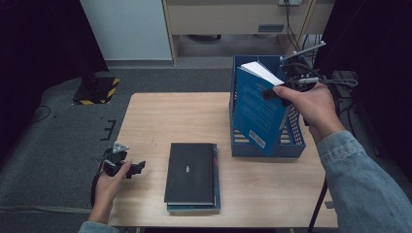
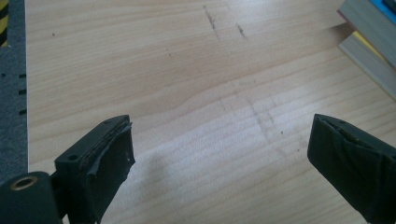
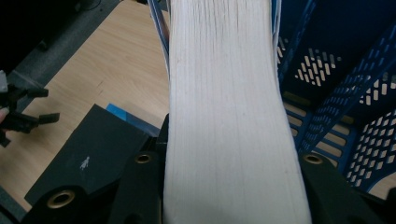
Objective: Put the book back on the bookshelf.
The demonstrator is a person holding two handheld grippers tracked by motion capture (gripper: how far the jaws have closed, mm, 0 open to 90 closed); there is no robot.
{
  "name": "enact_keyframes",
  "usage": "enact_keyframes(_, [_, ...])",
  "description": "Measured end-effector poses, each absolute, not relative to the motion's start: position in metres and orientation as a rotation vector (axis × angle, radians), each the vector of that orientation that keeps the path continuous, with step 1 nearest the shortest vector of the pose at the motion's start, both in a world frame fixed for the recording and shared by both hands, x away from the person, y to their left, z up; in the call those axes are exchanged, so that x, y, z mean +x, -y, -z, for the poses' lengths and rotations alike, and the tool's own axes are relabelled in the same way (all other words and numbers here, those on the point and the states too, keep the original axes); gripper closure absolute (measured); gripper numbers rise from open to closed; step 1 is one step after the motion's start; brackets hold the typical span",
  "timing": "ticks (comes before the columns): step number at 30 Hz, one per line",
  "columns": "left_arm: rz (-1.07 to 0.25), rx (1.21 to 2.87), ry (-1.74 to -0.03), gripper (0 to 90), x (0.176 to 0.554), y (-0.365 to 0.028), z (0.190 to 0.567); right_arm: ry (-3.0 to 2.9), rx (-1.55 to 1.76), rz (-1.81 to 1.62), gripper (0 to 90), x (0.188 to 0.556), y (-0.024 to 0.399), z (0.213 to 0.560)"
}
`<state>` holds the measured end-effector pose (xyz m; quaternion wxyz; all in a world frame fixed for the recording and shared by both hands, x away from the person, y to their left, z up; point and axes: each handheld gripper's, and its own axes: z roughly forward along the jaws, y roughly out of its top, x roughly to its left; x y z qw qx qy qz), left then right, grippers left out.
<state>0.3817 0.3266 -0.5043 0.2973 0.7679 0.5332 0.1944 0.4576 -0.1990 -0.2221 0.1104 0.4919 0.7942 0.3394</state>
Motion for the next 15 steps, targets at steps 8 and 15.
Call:
enact_keyframes(8, [-0.502,2.013,-1.423,6.3,0.380,-0.328,0.503,-2.268,1.520,-0.987,60.0,0.465,0.204,0.232])
enact_keyframes(15, [-0.508,2.014,-1.419,6.3,0.381,-0.327,0.502,-2.236,1.551,-0.987,60.0,0.471,0.202,0.234])
